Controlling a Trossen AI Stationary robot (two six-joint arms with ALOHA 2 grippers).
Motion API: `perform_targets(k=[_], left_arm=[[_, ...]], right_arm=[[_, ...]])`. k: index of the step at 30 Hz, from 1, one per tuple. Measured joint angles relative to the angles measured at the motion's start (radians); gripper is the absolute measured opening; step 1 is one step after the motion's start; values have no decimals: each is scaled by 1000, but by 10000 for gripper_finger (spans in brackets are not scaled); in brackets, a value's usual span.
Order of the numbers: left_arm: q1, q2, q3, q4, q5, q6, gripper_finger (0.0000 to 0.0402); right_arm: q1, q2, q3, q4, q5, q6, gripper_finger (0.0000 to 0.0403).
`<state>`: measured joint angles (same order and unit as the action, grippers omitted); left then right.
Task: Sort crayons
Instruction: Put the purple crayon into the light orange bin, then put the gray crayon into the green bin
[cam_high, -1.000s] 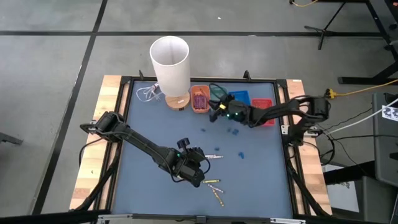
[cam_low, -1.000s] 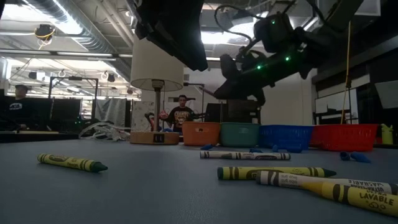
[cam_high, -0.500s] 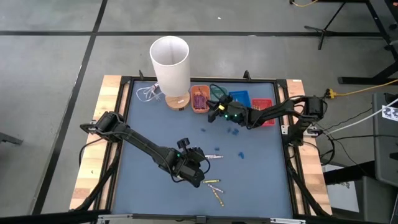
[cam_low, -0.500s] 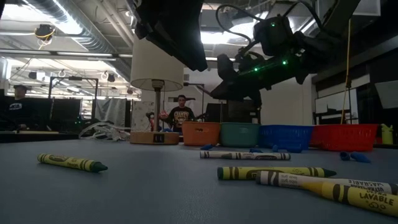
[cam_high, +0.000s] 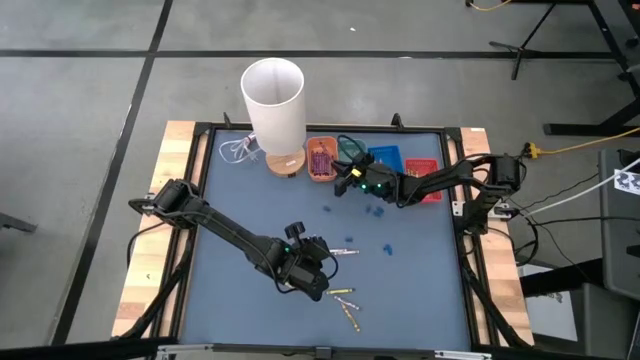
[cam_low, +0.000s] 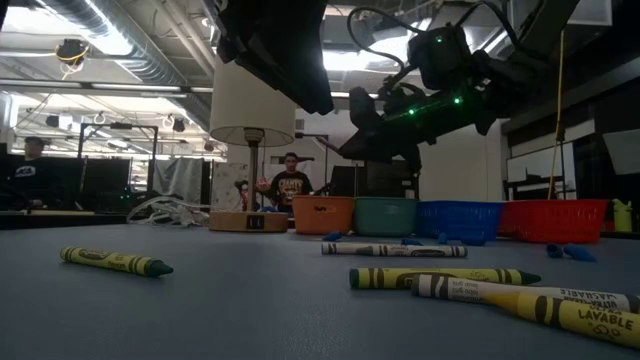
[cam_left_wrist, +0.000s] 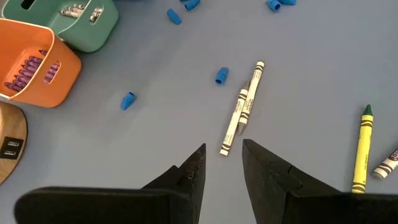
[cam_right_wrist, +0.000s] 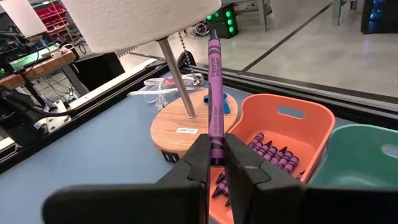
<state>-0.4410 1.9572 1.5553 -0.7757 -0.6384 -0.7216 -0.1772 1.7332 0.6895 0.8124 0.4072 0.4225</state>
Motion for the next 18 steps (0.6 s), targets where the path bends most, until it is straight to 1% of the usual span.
perform_targets(k=[2, 4, 12, 15, 18], left_arm=[[0, 0, 0, 0, 0, 0, 90], [0, 0, 0, 0, 0, 0, 90], [0, 0, 0, 1, 0, 0, 90], [0, 0, 0, 1, 0, 0, 90], [2, 0, 0, 2, 1, 0, 90]], right_arm=[[0, 0, 0, 0, 0, 0, 30], [0, 0, 0, 0, 0, 0, 44], [0, 0, 0, 0, 0, 0, 139], [0, 0, 0, -1, -1, -2, 158], [0, -1, 0, -2, -30, -24, 165]])
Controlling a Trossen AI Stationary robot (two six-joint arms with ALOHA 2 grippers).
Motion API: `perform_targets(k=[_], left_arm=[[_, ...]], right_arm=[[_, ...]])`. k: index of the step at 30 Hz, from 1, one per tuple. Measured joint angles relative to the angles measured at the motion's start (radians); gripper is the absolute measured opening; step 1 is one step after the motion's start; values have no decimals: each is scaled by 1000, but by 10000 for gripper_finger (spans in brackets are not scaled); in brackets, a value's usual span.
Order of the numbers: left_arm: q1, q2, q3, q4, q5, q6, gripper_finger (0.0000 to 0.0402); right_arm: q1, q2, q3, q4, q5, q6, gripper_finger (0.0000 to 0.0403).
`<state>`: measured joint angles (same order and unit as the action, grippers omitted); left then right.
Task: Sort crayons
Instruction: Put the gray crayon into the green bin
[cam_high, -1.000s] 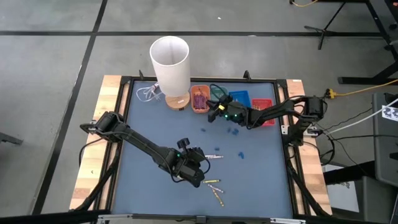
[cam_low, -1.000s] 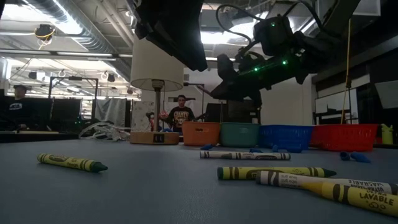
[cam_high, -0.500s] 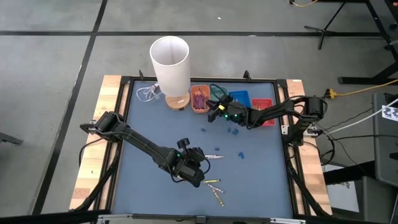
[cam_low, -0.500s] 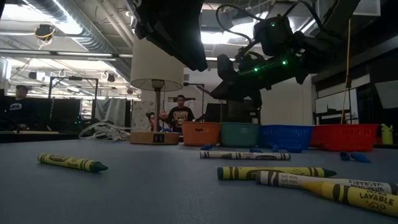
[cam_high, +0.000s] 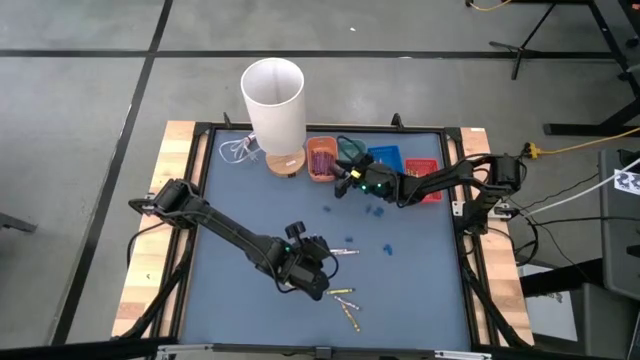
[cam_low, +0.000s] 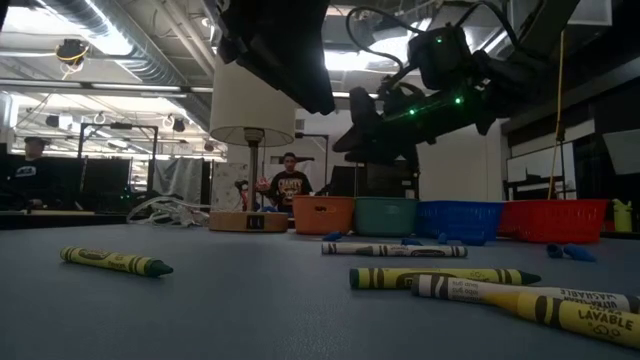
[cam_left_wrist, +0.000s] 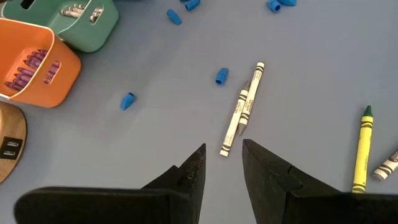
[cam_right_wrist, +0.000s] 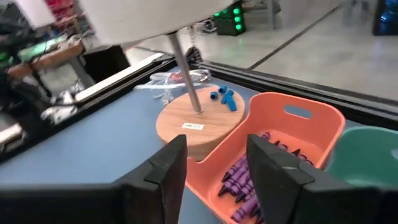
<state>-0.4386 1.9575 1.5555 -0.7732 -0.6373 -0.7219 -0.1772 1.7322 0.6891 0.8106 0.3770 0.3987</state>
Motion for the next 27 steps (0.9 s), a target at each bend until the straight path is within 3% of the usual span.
perform_targets(k=[6, 12, 18, 27], left_arm=[[25, 0, -19, 71, 42, 1, 90], [63, 1, -122, 254, 150, 49, 90], [108, 1, -236, 495, 208, 155, 90], [149, 1, -378, 667, 268, 263, 90]], right_arm=[[0, -77, -1, -59, -138, -212, 165], [0, -263, -1, -264, -249, -328, 165], [0, -482, -1, -519, -383, -358, 166], [1, -703, -1, -863, -649, -359, 166]])
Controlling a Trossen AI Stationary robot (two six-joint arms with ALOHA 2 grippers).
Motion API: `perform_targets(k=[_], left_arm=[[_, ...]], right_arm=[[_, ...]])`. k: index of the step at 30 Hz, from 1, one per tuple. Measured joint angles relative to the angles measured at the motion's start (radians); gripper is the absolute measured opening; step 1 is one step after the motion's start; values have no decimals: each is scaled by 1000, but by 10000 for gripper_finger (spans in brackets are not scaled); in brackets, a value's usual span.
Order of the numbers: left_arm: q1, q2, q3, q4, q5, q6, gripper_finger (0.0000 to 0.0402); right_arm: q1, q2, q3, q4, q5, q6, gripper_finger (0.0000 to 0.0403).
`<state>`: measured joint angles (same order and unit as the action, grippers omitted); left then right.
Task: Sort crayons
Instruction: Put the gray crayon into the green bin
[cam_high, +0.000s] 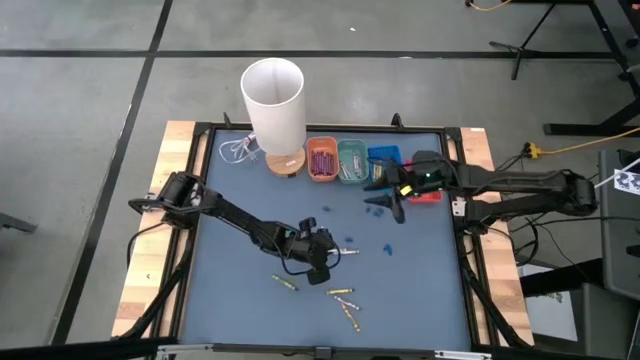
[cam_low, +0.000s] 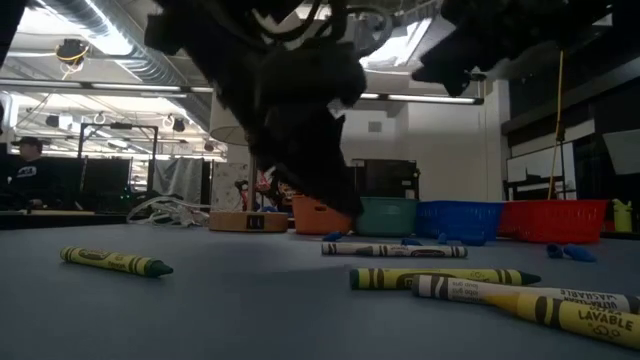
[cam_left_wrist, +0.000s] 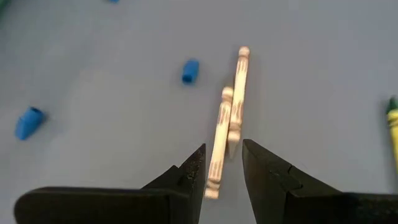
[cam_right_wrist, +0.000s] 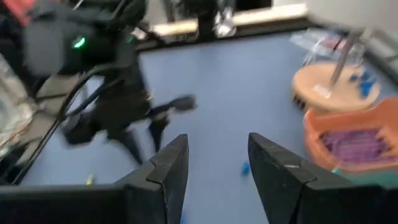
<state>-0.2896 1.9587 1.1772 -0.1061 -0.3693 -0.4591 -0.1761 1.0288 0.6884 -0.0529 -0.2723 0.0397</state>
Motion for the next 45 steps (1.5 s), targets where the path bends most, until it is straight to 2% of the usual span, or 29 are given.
perform_targets(k=[6, 12, 20, 31, 36, 40, 45], left_arm=[[0, 0, -79, 91, 21, 1, 90], [-1, -1, -105, 105, 21, 1, 90], [0, -1, -156, 226, 20, 50, 90], [0, 34, -162, 253, 37, 51, 90], [0, 46, -160, 259, 35, 51, 89], [0, 46, -160, 253, 38, 51, 71], [0, 46, -160, 252, 40, 51, 31]], right_arm=[[25, -15, -1, -156, -13, 0, 166], [130, -10, -32, -151, 56, -1, 166], [265, -10, -80, -123, 200, 12, 166], [385, -9, -130, -100, 360, 61, 166], [420, -10, -166, -33, 376, 93, 166], [434, -10, -205, 29, 397, 119, 166], [431, -10, -239, 71, 404, 162, 166]])
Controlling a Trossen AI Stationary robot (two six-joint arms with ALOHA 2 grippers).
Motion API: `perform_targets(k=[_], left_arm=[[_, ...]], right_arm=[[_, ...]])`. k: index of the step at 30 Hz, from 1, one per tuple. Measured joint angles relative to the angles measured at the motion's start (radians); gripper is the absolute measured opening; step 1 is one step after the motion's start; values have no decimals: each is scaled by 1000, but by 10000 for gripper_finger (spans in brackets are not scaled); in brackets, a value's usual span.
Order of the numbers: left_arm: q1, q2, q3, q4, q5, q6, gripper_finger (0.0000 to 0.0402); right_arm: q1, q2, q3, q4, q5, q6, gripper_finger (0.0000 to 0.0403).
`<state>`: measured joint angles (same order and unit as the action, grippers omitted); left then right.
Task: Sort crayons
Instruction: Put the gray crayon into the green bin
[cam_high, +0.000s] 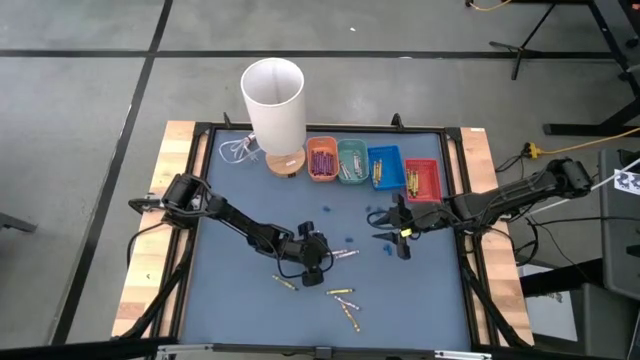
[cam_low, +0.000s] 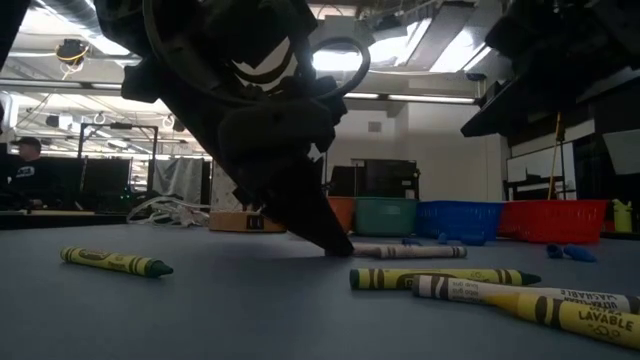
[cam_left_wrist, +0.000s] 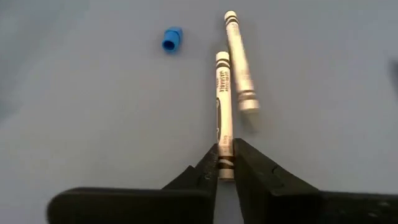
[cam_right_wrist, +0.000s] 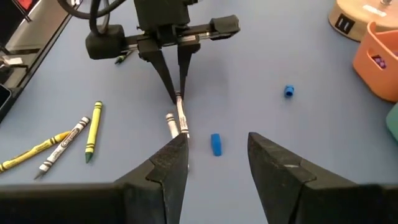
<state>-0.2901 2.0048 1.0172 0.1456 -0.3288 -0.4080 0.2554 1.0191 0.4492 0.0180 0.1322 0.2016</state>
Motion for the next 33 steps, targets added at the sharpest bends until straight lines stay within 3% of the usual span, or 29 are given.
perform_targets(k=[4, 16, 33], left_arm=[[0, 0, 0, -3, -15, -1, 7], [7, -6, -2, 104, -67, -13, 7], [182, -10, -1, 386, -206, -331, 8]], right_arm=[[0, 0, -5, 1, 0, 10, 166], [0, 15, -5, 13, 7, 61, 166], [1, 285, -4, 174, -143, 64, 166]])
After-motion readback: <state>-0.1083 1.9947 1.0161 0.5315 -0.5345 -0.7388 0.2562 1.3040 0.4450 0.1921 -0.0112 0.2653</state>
